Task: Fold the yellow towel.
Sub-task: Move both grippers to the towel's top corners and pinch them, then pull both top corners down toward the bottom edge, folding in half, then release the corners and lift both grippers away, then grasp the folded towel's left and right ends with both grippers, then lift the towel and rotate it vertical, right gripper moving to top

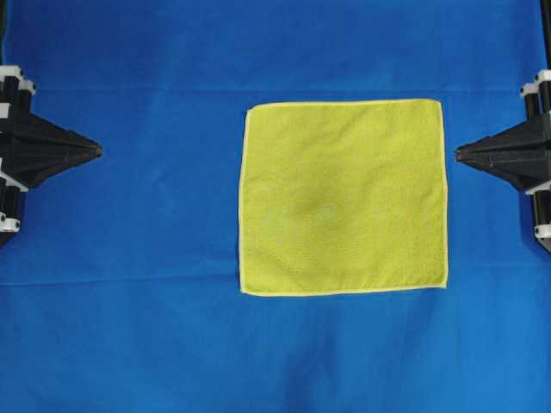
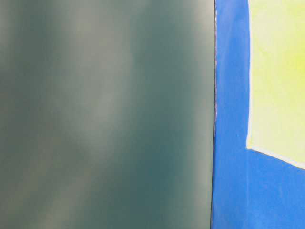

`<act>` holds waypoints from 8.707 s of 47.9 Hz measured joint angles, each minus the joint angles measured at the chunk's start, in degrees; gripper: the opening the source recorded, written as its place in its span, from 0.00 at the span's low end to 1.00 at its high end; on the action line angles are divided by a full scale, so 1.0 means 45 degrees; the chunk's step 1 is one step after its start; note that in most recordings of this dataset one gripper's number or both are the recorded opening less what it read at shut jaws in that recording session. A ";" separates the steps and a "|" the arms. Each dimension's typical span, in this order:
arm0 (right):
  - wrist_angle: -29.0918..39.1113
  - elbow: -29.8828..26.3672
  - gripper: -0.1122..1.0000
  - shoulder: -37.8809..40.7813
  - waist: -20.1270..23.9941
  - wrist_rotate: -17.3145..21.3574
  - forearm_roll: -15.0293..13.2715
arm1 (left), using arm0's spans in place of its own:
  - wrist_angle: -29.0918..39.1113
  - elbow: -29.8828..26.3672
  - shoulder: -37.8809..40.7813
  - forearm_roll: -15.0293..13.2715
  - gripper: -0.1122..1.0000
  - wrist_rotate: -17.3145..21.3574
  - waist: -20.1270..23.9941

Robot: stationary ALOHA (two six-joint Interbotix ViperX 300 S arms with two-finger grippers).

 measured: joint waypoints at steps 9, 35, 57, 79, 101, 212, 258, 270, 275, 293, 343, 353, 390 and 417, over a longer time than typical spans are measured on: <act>0.1016 -0.0352 0.10 0.0117 -0.0313 0.0176 0.0332 | 0.0020 -0.0332 0.0742 -0.0254 0.10 -0.0078 0.0352; 0.6289 -0.0703 0.13 0.1563 -0.5332 0.0664 0.0449 | 0.0234 -0.2695 0.6387 -0.0273 0.41 0.0117 0.2480; 0.5605 -0.0664 0.65 0.6621 -0.8320 0.0664 -0.0859 | -0.0059 -0.5000 1.2051 -0.0273 0.85 0.0117 0.4043; 0.3789 -0.0664 0.65 1.0137 -0.8496 0.0664 -0.1055 | -0.0293 -0.6387 1.5723 -0.0273 0.85 0.0117 0.4297; 0.3672 -0.0703 0.12 1.0469 -0.8340 0.0703 -0.1035 | 0.0215 -0.6426 1.5859 -0.0273 0.29 0.0391 0.4160; 0.7734 -0.0039 0.12 0.5918 0.1367 0.7324 0.0176 | 0.2168 -0.5820 1.4141 -0.0273 0.12 0.0215 -0.2188; 0.8516 -0.0020 0.60 0.4551 0.2480 0.7949 -0.0078 | 0.1504 -0.5391 1.3203 -0.0293 0.77 0.0195 -0.2520; 0.9082 0.0098 0.60 0.3359 0.0098 0.7969 -0.1406 | 0.1543 -0.5254 1.2734 -0.0293 0.77 0.0176 -0.0879; 0.9414 0.0098 0.60 0.3652 -0.0547 0.7969 -0.1777 | 0.1543 -0.5293 1.2773 -0.0293 0.77 0.0195 -0.0547; 0.8945 0.0078 0.60 0.6465 -0.1602 0.7969 -0.2676 | 0.1543 -0.5938 1.4277 -0.0293 0.77 0.0234 0.0566; 0.7813 -0.0156 0.11 0.8184 -0.1934 0.7949 -0.2773 | 0.3613 -0.7109 1.5684 -0.0293 0.13 0.1836 0.0840; 0.8359 -0.0215 0.11 0.7441 -0.1934 0.7949 -0.2754 | 0.4180 -0.7012 1.5313 -0.0293 0.13 0.1855 0.0898; 1.0723 -0.1602 0.11 0.3984 -0.1973 0.8008 -0.2949 | 0.6172 -0.6445 1.0977 -0.0293 0.13 0.1641 0.1113; 0.8203 -0.2852 0.11 0.5820 -0.5820 0.8223 -0.5195 | 0.3926 -0.6426 1.1035 -0.0293 0.13 0.1563 -0.0391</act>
